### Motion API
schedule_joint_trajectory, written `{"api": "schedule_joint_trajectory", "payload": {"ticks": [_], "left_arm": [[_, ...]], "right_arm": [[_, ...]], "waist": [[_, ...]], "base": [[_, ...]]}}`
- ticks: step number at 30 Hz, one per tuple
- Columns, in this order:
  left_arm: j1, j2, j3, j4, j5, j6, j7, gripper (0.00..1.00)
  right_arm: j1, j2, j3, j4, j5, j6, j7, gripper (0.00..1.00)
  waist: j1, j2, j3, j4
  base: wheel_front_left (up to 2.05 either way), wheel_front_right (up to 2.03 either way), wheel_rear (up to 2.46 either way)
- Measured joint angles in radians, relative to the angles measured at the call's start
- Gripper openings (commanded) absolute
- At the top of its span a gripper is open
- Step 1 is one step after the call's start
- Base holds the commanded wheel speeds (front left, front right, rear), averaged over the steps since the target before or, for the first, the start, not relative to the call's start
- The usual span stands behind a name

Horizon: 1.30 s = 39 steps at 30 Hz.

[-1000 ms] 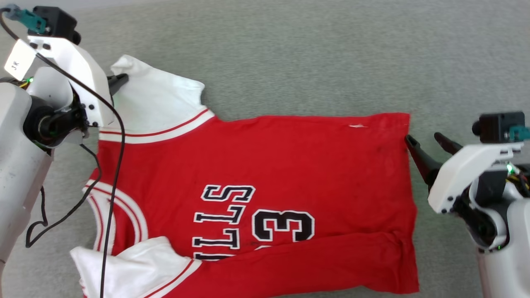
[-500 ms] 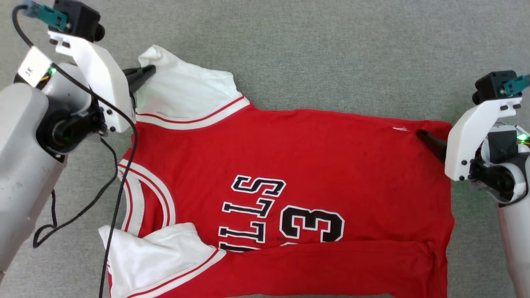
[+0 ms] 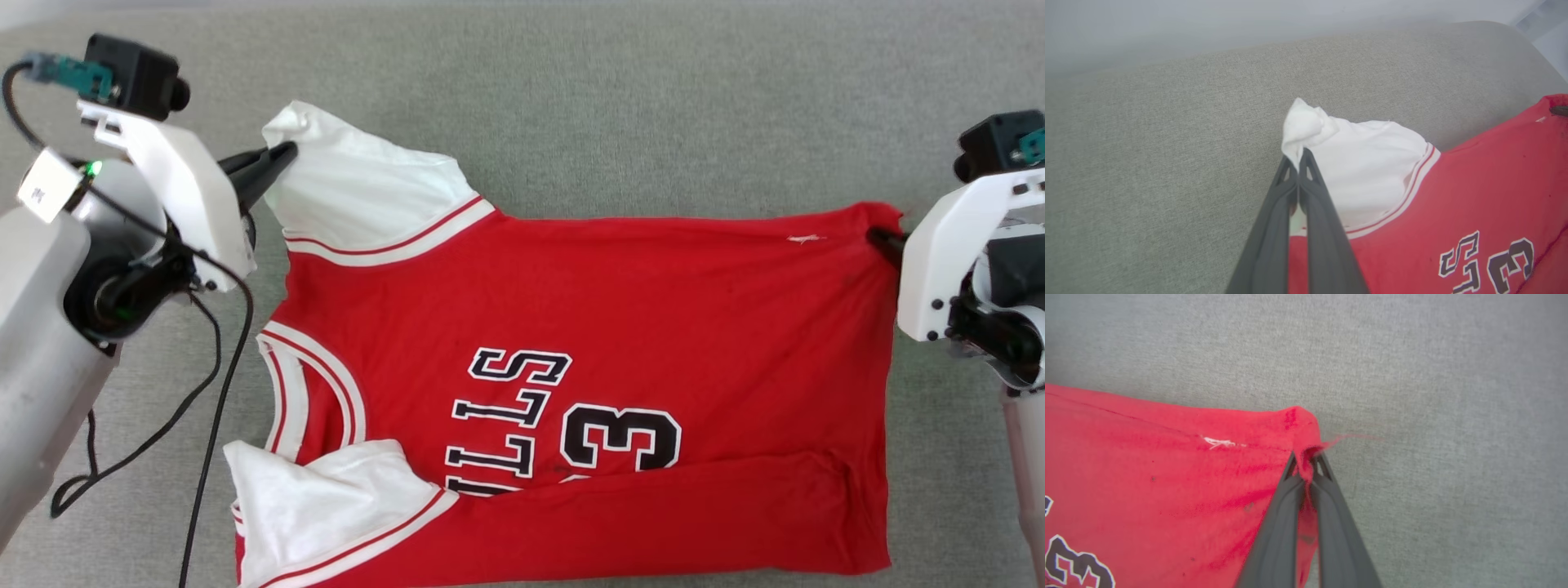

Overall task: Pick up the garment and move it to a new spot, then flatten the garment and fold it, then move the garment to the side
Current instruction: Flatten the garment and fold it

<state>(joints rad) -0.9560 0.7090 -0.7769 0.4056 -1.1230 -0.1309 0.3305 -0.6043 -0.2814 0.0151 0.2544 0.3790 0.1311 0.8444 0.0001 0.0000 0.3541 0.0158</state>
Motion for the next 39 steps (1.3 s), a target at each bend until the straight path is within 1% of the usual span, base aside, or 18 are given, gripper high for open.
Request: {"api": "schedule_joint_trajectory", "payload": {"ticks": [3,8,11,15,20,22,26,29,30,31,32,33,34,35,36,39], "left_arm": [[0.048,0.017,0.011,-0.02,-0.02,0.0,-0.051,0.0],[0.197,0.05,0.03,-0.086,-0.072,0.003,-0.128,0.0],[0.303,0.075,0.035,-0.131,-0.096,0.03,-0.175,0.0],[0.453,0.094,0.037,-0.184,-0.125,0.079,-0.241,0.0],[0.616,0.087,0.029,-0.222,-0.178,0.131,-0.293,0.0],[0.667,0.073,0.028,-0.224,-0.205,0.141,-0.313,0.0],[0.749,0.037,0.008,-0.223,-0.237,0.149,-0.33,0.0],[0.772,0.013,-0.012,-0.2,-0.228,0.15,-0.343,0.0],[0.773,0.004,-0.019,-0.188,-0.226,0.15,-0.343,0.0],[0.776,-0.003,-0.029,-0.174,-0.221,0.155,-0.342,0.0],[0.779,-0.012,-0.038,-0.159,-0.207,0.159,-0.345,0.0],[0.782,-0.022,-0.039,-0.143,-0.204,0.158,-0.356,0.18],[0.781,-0.033,-0.04,-0.128,-0.203,0.156,-0.361,0.52],[0.78,-0.042,-0.043,-0.117,-0.196,0.151,-0.371,0.92],[0.777,-0.05,-0.043,-0.105,-0.184,0.151,-0.387,1.0],[0.763,-0.059,-0.041,-0.085,-0.148,0.149,-0.437,1.0]], "right_arm": [[0.047,-0.002,-0.014,-0.062,0.0,0.0,-0.029,0.0],[0.193,0.001,-0.026,-0.137,0.002,0.0,-0.064,0.0],[0.28,0.01,-0.033,-0.162,0.008,0.0,-0.089,0.0],[0.389,0.032,-0.048,-0.177,0.02,0.0,-0.124,0.0],[0.499,0.054,-0.066,-0.17,0.032,0.0,-0.191,0.0],[0.528,0.06,-0.069,-0.156,0.042,0.0,-0.222,0.0],[0.575,0.079,-0.076,-0.119,0.053,0.0,-0.296,0.0],[0.605,0.092,-0.079,-0.081,0.059,0.0,-0.345,0.0],[0.614,0.1,-0.079,-0.068,0.063,0.0,-0.363,0.23],[0.624,0.109,-0.077,-0.057,0.065,0.0,-0.377,0.48],[0.632,0.115,-0.074,-0.048,0.069,0.0,-0.393,1.0],[0.636,0.122,-0.075,-0.039,0.072,0.0,-0.415,1.0],[0.64,0.128,-0.074,-0.03,0.076,0.0,-0.433,1.0],[0.646,0.134,-0.074,-0.026,0.079,0.0,-0.453,1.0],[0.651,0.14,-0.076,-0.026,0.08,0.0,-0.48,1.0],[0.662,0.144,-0.078,-0.037,0.084,0.0,-0.544,1.0]], "waist": [[0.0,0.0,-0.033,0.006],[-0.0001,0.0001,-0.099,0.015],[-0.0001,0.0001,-0.138,0.021],[-0.0002,0.0,-0.186,0.034],[-0.0002,0.0001,-0.228,0.054],[-0.0002,0.0001,-0.237,0.06],[-0.0003,0.0001,-0.256,0.061],[-0.0003,0.0001,-0.267,0.062],[-0.0003,0.0001,-0.271,0.063],[-0.0003,0.0001,-0.275,0.063],[-0.0003,0.0001,-0.279,0.063],[-0.0003,0.0001,-0.282,0.062],[-0.0002,0.0001,-0.285,0.062],[-0.0002,0.0001,-0.288,0.062],[-0.0002,0.0001,-0.292,0.062],[-0.0002,0.0001,-0.302,0.06]], "base": [[0.0,0.0,0.0],[0.0,0.0,0.0],[0.0,0.0,0.0],[0.0,0.0,0.0],[0.0,0.0,0.0],[0.0,0.0,0.0],[0.0,0.0,0.0],[0.0,0.0,0.0],[0.0,0.0,0.0],[0.0,0.0,0.0],[0.0,0.0,0.0],[0.0,0.0,0.0],[0.0,0.0,0.0],[0.0,0.0,0.0],[0.0,0.0,0.0],[0.0,0.0,0.0]]}}
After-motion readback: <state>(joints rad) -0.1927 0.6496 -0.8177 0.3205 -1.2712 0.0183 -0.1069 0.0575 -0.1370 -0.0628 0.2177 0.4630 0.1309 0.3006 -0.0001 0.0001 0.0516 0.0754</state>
